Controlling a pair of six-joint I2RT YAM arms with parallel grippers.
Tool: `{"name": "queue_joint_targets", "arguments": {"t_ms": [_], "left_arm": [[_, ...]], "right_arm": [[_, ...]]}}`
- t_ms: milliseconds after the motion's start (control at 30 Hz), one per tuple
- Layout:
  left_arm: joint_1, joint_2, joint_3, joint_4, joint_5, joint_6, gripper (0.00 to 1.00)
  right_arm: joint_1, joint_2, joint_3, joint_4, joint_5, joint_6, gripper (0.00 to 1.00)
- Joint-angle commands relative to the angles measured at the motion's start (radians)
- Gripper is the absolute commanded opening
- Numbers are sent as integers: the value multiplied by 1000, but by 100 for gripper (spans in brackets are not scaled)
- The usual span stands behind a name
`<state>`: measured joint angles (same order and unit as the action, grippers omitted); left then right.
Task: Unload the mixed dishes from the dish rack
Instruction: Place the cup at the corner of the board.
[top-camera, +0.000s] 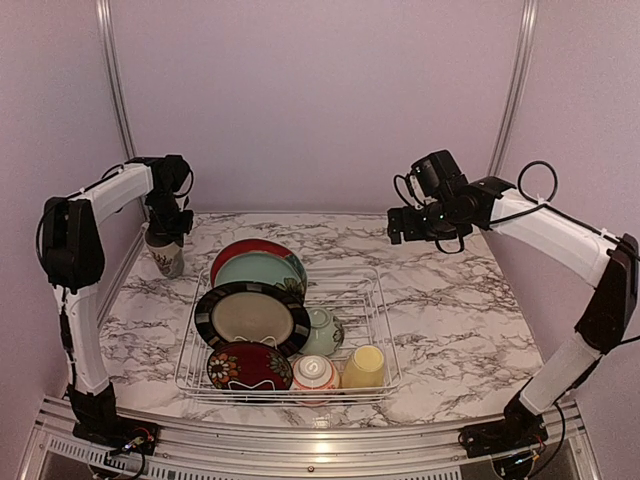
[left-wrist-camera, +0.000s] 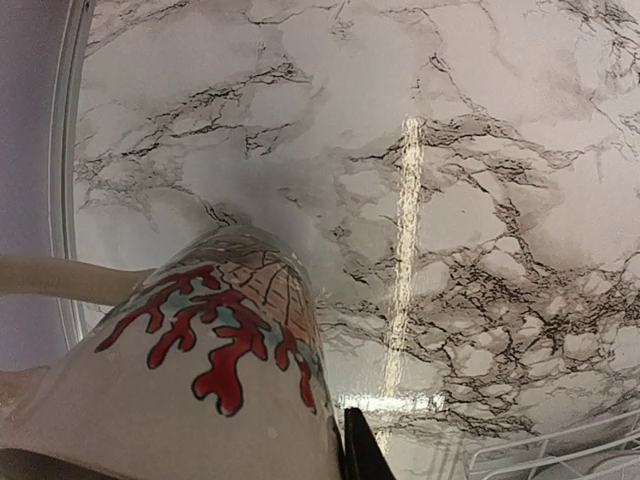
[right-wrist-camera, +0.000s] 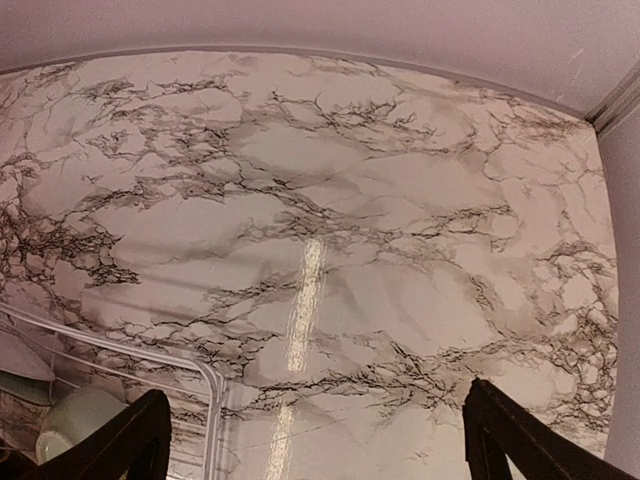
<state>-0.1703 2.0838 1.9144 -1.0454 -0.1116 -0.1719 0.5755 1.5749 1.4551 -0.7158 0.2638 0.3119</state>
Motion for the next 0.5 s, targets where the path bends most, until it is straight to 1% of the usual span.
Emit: {"name": "queue_joint_targets", "arguments": {"t_ms": [0,133,300,367,467], "left_arm": [[8,25,65,-19,-51,17,0],[8,74,107,-39,-55,18,0],[8,89,118,-41,-53,12,1],[8,93,120,-40,-65,12,4],[8,92,122,-41,-73,12,16]], "right_arm": [[8,-40,-10,21,0,-25,98],[8,-54,-14,40,-21,-30,98],[10,-71,-43,68,-86,-32,98],[11,-78,-59,77,-100,-35,99],[14,-84,-68,76,-98,-39,99]]}}
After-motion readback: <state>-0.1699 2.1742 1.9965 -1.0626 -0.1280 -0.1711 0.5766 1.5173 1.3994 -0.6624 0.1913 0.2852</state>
